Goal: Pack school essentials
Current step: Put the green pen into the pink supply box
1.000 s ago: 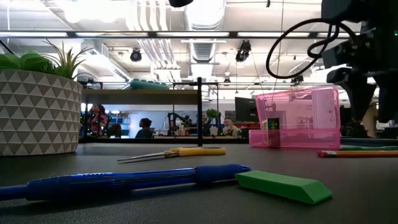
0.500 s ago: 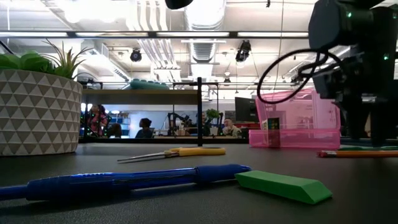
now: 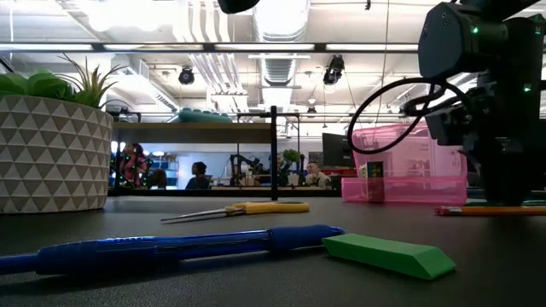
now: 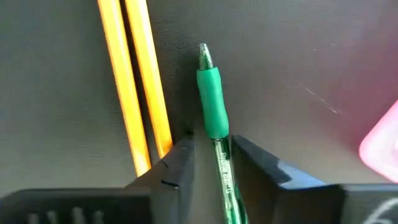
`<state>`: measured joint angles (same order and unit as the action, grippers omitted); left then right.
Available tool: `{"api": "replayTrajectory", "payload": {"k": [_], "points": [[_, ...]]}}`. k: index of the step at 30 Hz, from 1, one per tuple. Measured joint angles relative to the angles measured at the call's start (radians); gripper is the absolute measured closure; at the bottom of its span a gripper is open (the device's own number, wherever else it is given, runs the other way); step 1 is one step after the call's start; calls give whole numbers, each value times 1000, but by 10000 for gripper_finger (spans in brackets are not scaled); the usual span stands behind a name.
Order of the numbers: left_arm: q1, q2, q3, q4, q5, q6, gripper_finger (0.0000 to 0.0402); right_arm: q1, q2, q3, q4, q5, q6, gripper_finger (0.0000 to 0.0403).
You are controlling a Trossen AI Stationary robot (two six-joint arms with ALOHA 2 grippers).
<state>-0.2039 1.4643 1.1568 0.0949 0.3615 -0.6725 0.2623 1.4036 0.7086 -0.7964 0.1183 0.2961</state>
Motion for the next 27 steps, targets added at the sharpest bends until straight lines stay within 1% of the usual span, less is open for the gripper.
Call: {"api": "replayTrajectory", "payload": {"k": [4, 7, 12, 17, 20, 23, 27], "points": [[1, 0, -1, 2, 31, -2, 22, 0, -14, -2, 3, 8, 22, 364], [1, 0, -1, 0, 50, -2, 22, -2, -27, -3, 3, 30, 47, 385], [1, -1, -2, -8, 58, 1, 22, -8, -55, -3, 3, 21, 88, 385], [2, -15, -3, -37, 68, 1, 22, -34, -116, 12, 1, 29, 147, 385], [6, -25, -3, -38, 71, 2, 22, -59, -166, 35, -1, 53, 177, 385], [15, -36, -3, -42, 72, 3, 22, -93, -211, 59, -1, 102, 178, 386], [28, -42, -3, -44, 75, 7, 22, -178, -248, 82, 1, 170, 172, 385]]}}
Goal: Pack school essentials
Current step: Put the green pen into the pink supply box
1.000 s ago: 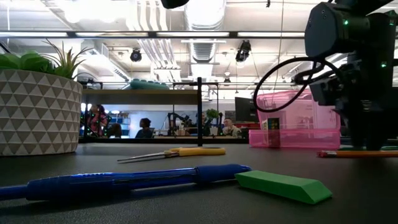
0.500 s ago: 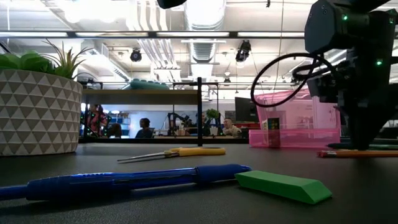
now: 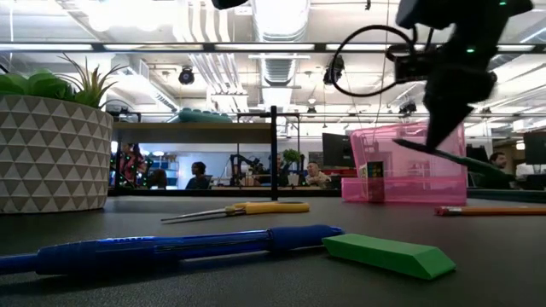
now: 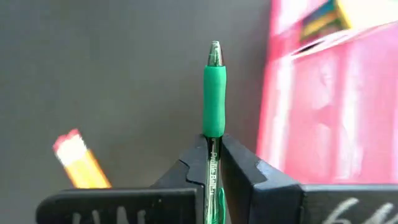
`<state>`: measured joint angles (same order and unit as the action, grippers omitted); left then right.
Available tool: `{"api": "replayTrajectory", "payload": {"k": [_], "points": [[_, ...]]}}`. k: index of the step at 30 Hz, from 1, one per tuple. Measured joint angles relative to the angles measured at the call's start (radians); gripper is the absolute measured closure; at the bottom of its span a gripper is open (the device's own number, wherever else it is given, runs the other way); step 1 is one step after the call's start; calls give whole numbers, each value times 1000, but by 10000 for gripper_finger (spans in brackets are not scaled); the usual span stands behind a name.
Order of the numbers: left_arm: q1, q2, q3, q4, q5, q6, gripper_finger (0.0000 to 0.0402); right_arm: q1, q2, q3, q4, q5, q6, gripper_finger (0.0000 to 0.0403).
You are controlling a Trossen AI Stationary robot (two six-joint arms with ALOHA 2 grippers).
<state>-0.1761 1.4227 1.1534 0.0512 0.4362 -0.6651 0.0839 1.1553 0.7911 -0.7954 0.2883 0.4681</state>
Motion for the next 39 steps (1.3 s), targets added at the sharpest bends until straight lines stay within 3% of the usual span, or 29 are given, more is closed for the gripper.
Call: {"api": "replayTrajectory", "payload": {"k": [11, 19, 29, 39], "points": [[19, 0, 0, -10, 38, 23, 22, -336, -7, 43, -2, 23, -104, 385], [33, -1, 0, -10, 46, 25, 22, -484, 5, 58, -6, 19, -213, 385], [44, -1, 0, -11, 57, 26, 22, -592, 100, 58, 25, 29, -323, 385], [45, -1, 0, -17, 59, 24, 22, -599, 131, 57, 33, 26, -331, 380]]}}
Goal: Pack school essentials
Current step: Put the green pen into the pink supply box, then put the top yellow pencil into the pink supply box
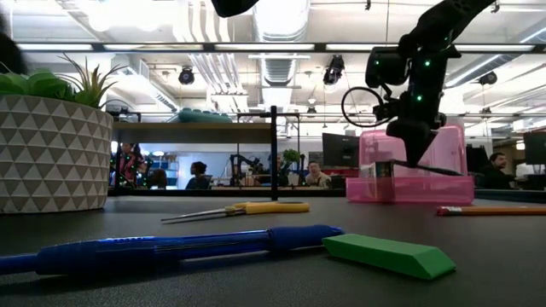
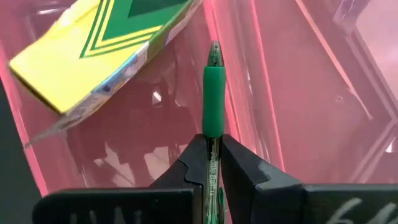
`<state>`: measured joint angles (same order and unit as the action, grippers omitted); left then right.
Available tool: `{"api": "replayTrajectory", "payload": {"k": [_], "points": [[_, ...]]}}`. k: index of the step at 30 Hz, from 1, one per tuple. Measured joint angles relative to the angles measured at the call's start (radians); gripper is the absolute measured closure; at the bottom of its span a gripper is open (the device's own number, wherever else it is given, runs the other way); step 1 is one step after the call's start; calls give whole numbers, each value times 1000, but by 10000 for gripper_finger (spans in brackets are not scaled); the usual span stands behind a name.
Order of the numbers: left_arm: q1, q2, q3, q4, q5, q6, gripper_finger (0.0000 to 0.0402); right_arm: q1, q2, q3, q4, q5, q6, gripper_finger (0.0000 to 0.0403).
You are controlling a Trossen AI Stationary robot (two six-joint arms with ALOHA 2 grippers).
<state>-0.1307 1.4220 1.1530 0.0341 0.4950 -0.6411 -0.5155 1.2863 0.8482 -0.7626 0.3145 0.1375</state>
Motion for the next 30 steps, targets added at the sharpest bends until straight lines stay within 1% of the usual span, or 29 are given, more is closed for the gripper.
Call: {"api": "replayTrajectory", "payload": {"k": [4, 7, 10, 16, 20, 22, 25, 27, 30], "points": [[1, 0, 0, 1, 0, 0, 22, 0, -3, 0, 6, 0, -5, 378], [1, 0, 0, 1, 0, -1, 22, 0, -1, 0, 15, 0, -6, 367], [1, 0, 0, 1, 0, -3, 22, 0, -1, 0, 18, -1, -8, 338], [1, 0, -1, 1, 0, -3, 22, 0, -2, 3, 8, -3, -9, 266], [4, 0, -1, 2, 0, -3, 22, 1, -7, 78, -81, -8, -8, 245], [7, 0, -1, 1, 0, -1, 22, 11, -13, 132, -149, -47, -6, 242], [14, 0, -1, 1, 5, 3, 22, 42, -33, 196, -210, -164, 1, 243], [17, 0, -1, 1, 25, 3, 22, 77, -54, 221, -238, -250, 1, 247], [20, 0, -1, 0, 51, 6, 22, 156, -94, 225, -261, -343, 0, 255]]}}
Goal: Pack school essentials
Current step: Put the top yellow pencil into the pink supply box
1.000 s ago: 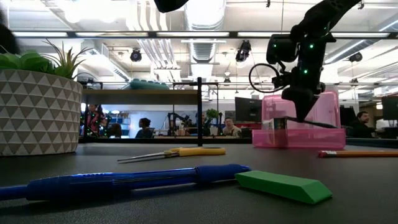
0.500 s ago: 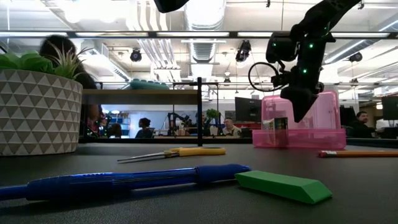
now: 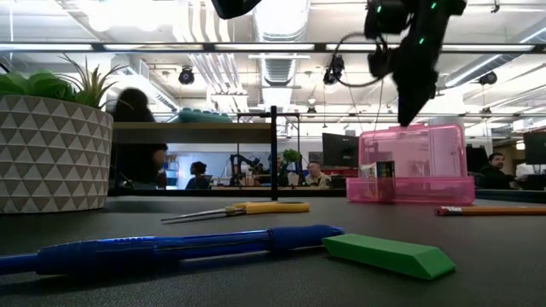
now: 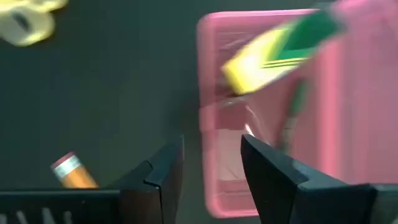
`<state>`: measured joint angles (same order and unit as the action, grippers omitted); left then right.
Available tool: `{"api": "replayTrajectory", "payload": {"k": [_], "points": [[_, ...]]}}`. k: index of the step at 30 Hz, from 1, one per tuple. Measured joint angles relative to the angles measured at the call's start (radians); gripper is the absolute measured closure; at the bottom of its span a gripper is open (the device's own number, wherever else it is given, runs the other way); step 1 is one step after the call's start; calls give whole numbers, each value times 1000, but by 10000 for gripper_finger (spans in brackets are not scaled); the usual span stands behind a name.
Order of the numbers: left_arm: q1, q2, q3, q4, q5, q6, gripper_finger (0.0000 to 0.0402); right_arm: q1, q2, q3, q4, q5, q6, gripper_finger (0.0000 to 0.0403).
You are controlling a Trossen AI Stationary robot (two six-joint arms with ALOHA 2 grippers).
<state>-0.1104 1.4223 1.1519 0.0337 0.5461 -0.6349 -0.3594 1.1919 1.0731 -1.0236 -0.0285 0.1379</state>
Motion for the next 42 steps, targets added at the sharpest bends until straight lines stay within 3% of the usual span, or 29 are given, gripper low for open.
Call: {"api": "replayTrajectory", "payload": {"k": [3, 11, 16, 19, 42], "points": [[0, 0, 0, -21, 23, 13, 22, 106, -51, -34, 2, -55, 6, 256], [0, 0, -8, -27, 103, 31, 22, 445, -104, -221, 108, -56, 200, 257], [0, 0, -25, -20, 140, 39, 22, 585, -56, -295, 192, 44, 290, 257], [0, 0, -38, -16, 158, 38, 22, 611, -15, -297, 196, 82, 311, 257], [-14, -35, -82, -16, 212, 39, 22, 632, 209, -297, 231, 47, 245, 257]]}}
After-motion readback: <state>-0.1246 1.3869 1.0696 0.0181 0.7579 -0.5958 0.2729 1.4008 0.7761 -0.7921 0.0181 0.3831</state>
